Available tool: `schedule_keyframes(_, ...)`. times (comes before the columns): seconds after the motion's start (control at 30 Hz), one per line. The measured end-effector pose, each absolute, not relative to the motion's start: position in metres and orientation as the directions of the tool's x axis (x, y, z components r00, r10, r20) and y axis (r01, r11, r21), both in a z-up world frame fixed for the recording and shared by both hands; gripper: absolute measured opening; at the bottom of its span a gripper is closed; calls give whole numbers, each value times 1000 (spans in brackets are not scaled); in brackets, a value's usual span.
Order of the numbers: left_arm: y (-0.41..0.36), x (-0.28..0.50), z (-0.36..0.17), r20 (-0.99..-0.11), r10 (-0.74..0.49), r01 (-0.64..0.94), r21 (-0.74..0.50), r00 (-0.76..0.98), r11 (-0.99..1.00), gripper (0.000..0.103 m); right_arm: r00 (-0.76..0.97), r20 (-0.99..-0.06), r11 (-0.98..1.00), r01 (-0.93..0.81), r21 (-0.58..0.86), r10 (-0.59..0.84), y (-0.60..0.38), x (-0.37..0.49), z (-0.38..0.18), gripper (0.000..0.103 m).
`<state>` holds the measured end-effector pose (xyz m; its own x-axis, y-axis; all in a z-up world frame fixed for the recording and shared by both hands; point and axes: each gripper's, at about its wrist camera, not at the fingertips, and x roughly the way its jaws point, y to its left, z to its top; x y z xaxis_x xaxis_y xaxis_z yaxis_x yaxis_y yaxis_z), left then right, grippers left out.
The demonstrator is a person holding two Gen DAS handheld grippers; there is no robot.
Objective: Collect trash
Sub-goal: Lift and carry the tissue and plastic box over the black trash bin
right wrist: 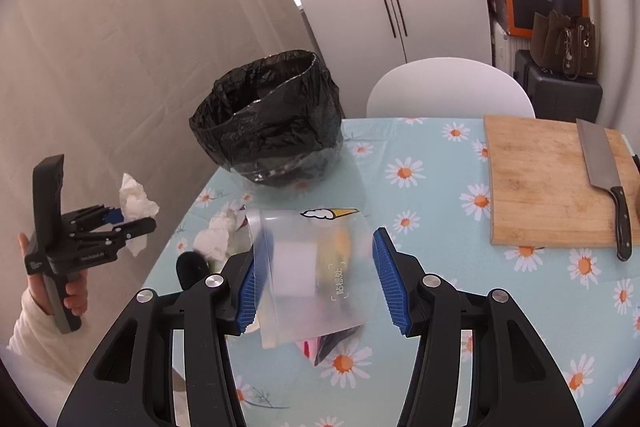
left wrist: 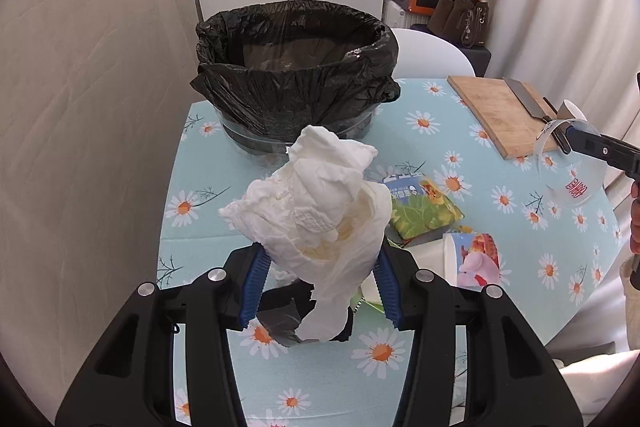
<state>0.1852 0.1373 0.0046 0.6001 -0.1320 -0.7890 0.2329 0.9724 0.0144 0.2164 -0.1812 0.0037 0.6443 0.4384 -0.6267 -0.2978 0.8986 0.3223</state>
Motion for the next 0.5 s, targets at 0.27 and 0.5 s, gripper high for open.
schedule_keyframes(0.27, 172, 218, 21, -770, -165, 250, -8, 617, 968, 49, 694, -596, 915, -299, 271, 404, -145, 246, 39, 48)
schedule_keyframes(0.5, 190, 249, 38, -766, -235, 337, -25, 598, 941, 49, 716, -581, 922, -307, 236, 387, -106, 276, 63, 48)
